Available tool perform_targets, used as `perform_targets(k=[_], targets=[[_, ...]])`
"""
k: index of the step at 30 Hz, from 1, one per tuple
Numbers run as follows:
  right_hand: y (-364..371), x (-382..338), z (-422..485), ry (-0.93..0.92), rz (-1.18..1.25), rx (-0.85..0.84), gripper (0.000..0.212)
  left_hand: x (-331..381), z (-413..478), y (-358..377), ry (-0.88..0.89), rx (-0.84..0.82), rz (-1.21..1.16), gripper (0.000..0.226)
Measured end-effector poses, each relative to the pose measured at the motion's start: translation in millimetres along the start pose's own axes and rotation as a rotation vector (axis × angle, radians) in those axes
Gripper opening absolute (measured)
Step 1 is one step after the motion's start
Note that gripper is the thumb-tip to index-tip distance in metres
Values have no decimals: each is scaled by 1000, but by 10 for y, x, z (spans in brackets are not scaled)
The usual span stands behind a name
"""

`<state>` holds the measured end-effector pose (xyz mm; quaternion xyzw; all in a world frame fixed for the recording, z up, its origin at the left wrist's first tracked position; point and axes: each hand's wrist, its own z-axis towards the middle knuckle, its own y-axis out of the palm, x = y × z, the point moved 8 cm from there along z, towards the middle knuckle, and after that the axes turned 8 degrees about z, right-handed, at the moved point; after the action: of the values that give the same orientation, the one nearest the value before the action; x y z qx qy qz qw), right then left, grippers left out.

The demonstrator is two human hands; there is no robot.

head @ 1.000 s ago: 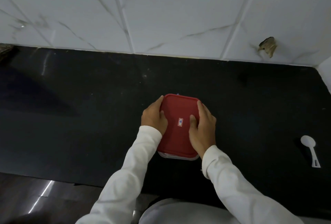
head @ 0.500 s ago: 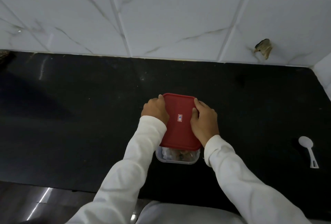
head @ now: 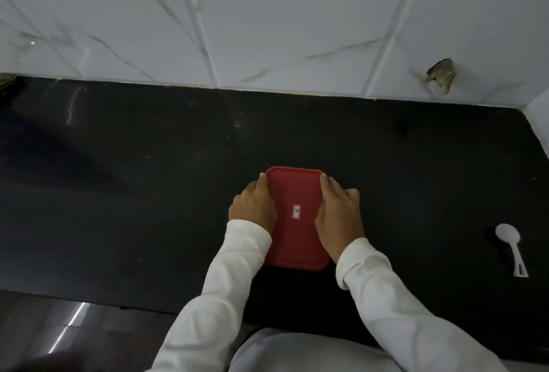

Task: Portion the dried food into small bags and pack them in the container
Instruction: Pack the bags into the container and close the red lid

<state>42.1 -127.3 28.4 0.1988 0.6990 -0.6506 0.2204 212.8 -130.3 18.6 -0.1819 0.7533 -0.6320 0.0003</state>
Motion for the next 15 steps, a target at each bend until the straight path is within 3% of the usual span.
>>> perform_targets(k=[5, 11, 15], targets=[[163, -39, -16, 29, 22, -109, 74, 112, 14, 87, 190, 18, -162, 74], [141, -56, 26, -38, -65, -15, 65, 176, 122, 81, 246, 62, -226, 65], [224, -60, 41, -37, -78, -60, 67, 173, 147, 136, 254, 76, -239, 65]])
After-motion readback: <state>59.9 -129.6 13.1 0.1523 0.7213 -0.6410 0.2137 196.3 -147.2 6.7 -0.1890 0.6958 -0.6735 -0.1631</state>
